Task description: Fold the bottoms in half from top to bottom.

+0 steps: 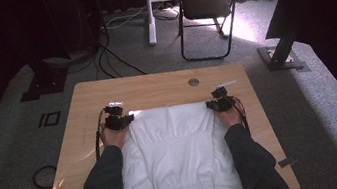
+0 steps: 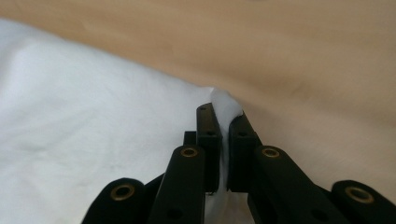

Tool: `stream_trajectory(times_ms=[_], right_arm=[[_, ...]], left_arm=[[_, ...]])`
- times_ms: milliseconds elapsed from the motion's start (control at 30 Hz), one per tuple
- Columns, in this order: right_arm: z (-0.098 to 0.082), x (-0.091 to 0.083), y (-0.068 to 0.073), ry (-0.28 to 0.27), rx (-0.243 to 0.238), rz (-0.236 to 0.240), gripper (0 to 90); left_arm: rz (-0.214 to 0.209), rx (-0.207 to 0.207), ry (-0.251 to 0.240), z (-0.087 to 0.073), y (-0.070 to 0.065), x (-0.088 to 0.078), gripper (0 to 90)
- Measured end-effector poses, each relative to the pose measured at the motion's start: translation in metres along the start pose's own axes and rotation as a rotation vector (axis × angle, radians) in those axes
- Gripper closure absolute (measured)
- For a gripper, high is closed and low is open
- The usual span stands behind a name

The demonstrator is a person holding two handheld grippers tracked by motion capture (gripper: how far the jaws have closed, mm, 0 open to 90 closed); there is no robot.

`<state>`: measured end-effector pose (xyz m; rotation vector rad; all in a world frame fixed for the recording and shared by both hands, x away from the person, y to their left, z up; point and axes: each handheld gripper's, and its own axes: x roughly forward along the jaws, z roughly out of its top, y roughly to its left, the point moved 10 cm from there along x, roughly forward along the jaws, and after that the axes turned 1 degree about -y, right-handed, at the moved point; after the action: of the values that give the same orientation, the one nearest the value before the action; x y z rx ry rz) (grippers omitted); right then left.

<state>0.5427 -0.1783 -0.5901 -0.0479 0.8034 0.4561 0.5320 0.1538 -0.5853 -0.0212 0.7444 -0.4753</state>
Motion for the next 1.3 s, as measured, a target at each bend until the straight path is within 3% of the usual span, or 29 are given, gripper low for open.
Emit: stream_trajectory(times_ms=[133,300,333,433,633,767,833,900,1067,1200,1300], right_arm=[[0.036,-0.026,-0.002,-0.099,-0.025,-0.014,86.6],[0.092,-0.073,-0.003,-0.296,-0.008,-0.031,86.5],[0.102,-0.085,-0.001,-0.340,-0.022,-0.027,86.5],[0.109,-0.101,0.004,-0.374,-0.061,-0.028,86.4],[0.080,-0.113,0.017,-0.381,-0.114,0.008,86.4],[0.052,-0.133,0.025,-0.409,-0.124,0.046,86.4],[0.038,-0.144,0.030,-0.423,-0.135,0.057,86.4],[0.022,-0.155,0.036,-0.429,-0.146,0.071,86.3],[-0.027,-0.170,0.050,-0.424,-0.150,0.104,86.1],[-0.072,-0.166,0.054,-0.374,-0.133,0.123,85.9],[-0.101,-0.158,0.056,-0.323,-0.108,0.142,85.6]], left_arm=[[-0.018,-0.006,-0.101,0.042,-0.004,-0.024,86.5],[-0.049,0.008,-0.257,0.097,-0.014,-0.059,86.3],[-0.055,0.010,-0.270,0.102,-0.016,-0.063,86.3],[-0.081,0.015,-0.306,0.107,-0.021,-0.077,86.2],[-0.114,0.068,-0.309,0.083,-0.035,-0.100,86.1],[-0.163,0.109,-0.332,0.062,-0.053,-0.127,85.9],[-0.167,0.142,-0.334,0.047,-0.063,-0.142,85.7],[-0.180,0.149,-0.341,0.034,-0.070,-0.154,85.5],[-0.201,0.161,-0.334,-0.014,-0.087,-0.176,84.9],[-0.206,0.166,-0.268,-0.063,-0.094,-0.175,84.0],[-0.218,0.114,-0.230,-0.094,-0.092,-0.172,82.5]])
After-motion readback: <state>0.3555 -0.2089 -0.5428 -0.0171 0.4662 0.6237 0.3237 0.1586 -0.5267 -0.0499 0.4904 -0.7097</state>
